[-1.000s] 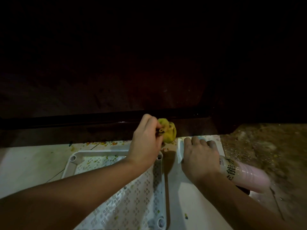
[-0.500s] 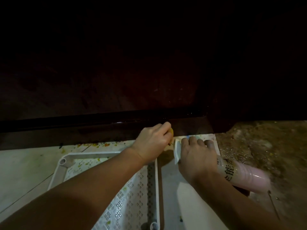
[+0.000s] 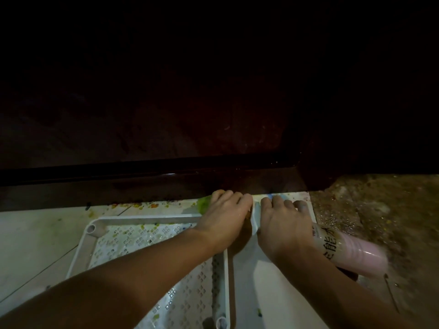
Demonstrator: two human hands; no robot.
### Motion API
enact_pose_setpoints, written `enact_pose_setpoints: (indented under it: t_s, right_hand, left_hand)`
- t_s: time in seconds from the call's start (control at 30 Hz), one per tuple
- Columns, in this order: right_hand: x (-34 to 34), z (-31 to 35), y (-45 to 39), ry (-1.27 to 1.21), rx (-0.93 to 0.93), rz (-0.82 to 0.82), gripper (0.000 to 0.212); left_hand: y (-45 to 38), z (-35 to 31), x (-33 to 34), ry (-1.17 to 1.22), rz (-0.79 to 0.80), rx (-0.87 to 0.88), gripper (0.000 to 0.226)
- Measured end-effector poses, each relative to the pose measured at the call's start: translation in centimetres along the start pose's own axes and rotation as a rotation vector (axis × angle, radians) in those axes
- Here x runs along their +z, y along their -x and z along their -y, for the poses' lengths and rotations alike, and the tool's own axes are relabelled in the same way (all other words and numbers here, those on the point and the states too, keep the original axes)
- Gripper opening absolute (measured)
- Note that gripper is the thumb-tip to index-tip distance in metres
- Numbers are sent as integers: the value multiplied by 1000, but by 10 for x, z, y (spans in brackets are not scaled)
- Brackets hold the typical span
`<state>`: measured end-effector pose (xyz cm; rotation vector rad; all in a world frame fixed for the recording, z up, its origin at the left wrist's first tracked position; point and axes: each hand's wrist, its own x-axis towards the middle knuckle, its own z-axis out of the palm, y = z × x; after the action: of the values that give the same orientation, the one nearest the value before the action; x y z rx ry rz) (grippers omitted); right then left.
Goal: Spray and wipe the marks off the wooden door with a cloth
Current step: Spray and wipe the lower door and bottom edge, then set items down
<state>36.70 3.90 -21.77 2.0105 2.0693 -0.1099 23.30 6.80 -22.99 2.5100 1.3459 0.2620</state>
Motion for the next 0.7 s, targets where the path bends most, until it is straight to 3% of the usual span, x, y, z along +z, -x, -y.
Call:
enact_pose_setpoints:
  t_s: [0.07, 0.23, 0.37, 0.43, 0.5, 0.63, 0.7]
  right_hand:
    - [-1, 1, 2, -12, 0, -4, 51]
    - [-9, 15, 7, -42, -40, -59, 45]
    - [-21, 34, 10, -63, -104, -125, 44]
    - [-26, 44, 14, -81, -136, -152, 42]
    - [-31, 56, 17, -97, -173, -169, 46]
    - [-36, 74, 23, -105, -212, -187, 50]
    - [-41, 81, 26, -122, -227, -203, 49]
  left_hand:
    - [13, 3, -8, 139, -82, -41, 23]
    - [34, 20, -40, 423, -320, -267, 27]
    - [37, 43, -67, 619, -465, -633, 27]
    - [45, 54, -75, 738, -408, -821, 23]
    - [60, 63, -76, 675, -267, -891, 7]
    - [94, 73, -60, 311, 111, -806, 30]
    - [115, 79, -51, 155, 264, -709, 31]
